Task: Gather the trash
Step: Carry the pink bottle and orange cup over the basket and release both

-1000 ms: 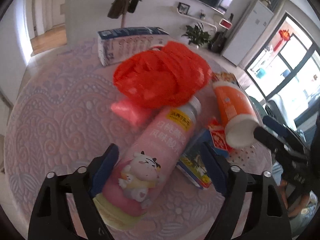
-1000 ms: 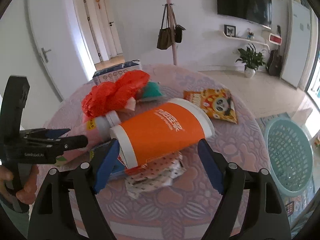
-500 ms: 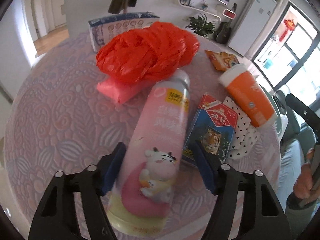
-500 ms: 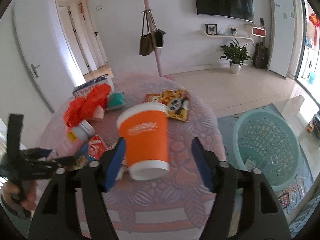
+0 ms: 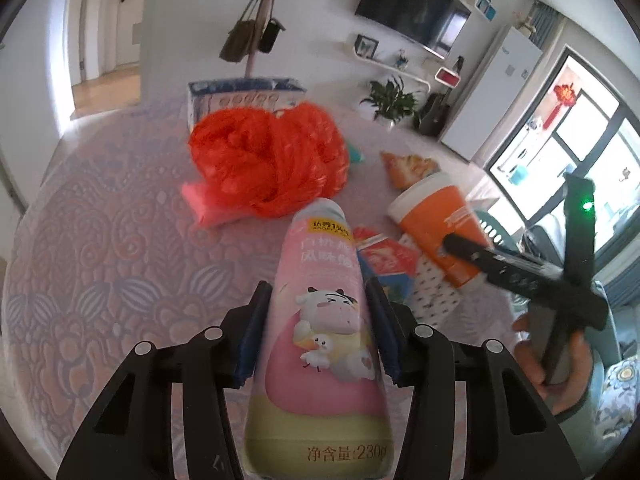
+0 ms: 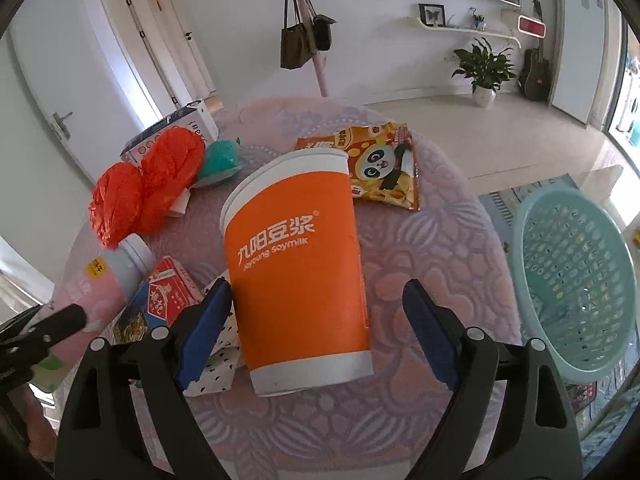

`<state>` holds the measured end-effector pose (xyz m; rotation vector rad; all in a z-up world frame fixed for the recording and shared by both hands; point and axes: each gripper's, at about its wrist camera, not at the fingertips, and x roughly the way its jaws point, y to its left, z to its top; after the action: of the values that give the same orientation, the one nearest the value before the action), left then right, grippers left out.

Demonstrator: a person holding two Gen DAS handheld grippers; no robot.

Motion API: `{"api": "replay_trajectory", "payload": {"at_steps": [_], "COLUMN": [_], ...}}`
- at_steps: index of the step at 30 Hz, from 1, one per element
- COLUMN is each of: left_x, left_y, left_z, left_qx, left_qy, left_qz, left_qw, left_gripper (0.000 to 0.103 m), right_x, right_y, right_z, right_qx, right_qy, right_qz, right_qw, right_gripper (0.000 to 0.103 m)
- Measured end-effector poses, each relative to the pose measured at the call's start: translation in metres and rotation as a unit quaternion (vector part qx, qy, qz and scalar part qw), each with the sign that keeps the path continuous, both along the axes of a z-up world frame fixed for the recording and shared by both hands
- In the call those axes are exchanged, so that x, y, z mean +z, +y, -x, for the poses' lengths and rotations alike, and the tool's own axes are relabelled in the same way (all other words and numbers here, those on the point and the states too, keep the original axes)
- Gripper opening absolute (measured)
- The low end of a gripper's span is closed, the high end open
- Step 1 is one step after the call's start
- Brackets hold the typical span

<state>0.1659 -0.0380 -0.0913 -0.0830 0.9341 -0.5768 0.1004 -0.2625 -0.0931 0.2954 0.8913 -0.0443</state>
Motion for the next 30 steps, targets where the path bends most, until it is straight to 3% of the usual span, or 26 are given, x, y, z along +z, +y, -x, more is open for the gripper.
{"api": "replay_trajectory", "payload": {"at_steps": [2,7,14,22,30], "left_x": [0.007,0.027,0.073,0.104,0.094], "left_y": [-0.004,-0.018,-0.046,-0.123,-0.225], "left_z": [0.004,0.013,0.02,0.011,-0.003], "left_qx": [-0.005,-0.019,-0.037,-0.081,-0.144], "left_qy": [-0.01,-0.036,-0.087,-0.119,-0.102], "left_qz": [0.008,0.03,0.061,0.079,0.071], "left_qw": [0.9999,0.9987,0.9936,0.9864,0.9818], "left_gripper": [0.046,0.046,0.046,0.046,0.046], "right_x": [-0.002,0.007,0.065,0.105,0.088], "right_y": [0.0,-0.002,-0.021,-0.085,-0.164], "right_z": [-0.001,0.011,0.05,0.094,0.113], "right_qx": [0.015,0.016,-0.012,-0.091,-0.187], "right_qy": [0.004,-0.01,-0.1,-0.167,-0.146], "right_qz": [-0.019,-0.02,0.007,0.029,0.031], "right_qw": [1.0,1.0,0.995,0.981,0.971], "right_gripper": [0.064,0.06,0.06,0.059,0.06]}}
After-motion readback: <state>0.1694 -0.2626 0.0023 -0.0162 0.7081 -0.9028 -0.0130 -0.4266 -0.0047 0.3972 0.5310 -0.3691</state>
